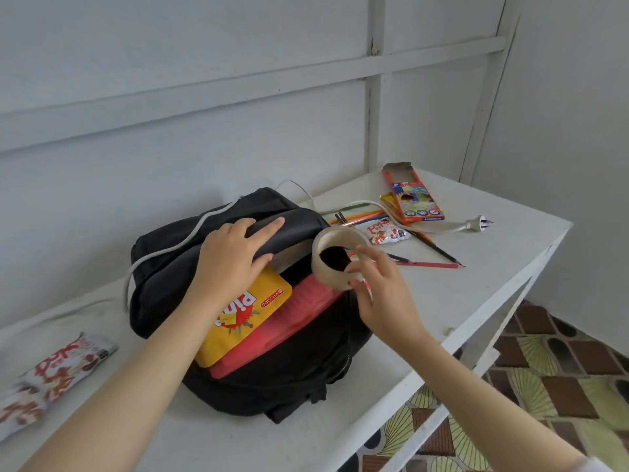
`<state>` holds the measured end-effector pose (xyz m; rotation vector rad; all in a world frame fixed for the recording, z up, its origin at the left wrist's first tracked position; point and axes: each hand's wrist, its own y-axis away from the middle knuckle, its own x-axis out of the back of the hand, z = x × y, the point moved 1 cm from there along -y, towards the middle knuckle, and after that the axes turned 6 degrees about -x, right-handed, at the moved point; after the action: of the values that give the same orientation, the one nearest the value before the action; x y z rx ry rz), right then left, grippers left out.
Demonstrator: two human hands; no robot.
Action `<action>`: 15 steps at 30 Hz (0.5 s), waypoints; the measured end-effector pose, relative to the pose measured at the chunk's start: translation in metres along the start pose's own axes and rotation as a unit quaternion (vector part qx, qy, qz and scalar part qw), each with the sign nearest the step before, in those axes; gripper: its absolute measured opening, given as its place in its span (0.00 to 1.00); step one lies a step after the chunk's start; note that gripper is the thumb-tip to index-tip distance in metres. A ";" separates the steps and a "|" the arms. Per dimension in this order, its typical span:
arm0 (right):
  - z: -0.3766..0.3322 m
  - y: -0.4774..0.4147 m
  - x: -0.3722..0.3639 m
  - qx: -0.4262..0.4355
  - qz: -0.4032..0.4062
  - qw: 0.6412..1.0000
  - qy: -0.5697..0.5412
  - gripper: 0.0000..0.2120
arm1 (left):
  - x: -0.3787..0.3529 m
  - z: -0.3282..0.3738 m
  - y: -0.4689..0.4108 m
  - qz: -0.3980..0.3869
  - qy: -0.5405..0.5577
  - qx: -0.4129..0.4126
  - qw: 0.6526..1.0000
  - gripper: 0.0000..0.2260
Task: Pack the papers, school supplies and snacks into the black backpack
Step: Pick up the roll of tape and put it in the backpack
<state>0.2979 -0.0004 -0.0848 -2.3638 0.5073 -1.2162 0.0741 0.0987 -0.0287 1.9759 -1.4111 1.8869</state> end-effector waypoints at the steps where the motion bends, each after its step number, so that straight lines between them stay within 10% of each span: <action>1: -0.006 0.002 -0.002 0.019 -0.003 1.000 0.007 0.09 | 0.001 0.000 0.000 0.005 0.008 0.005 1.000 0.28; 15: -0.029 -0.015 -0.028 0.034 -0.082 0.996 0.030 0.10 | 0.005 0.006 0.005 0.048 0.078 0.025 0.996 0.26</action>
<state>0.2606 0.0207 -0.0803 -2.3540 0.2900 -1.3583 0.0750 0.0898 -0.0289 1.7656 -1.4543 2.0845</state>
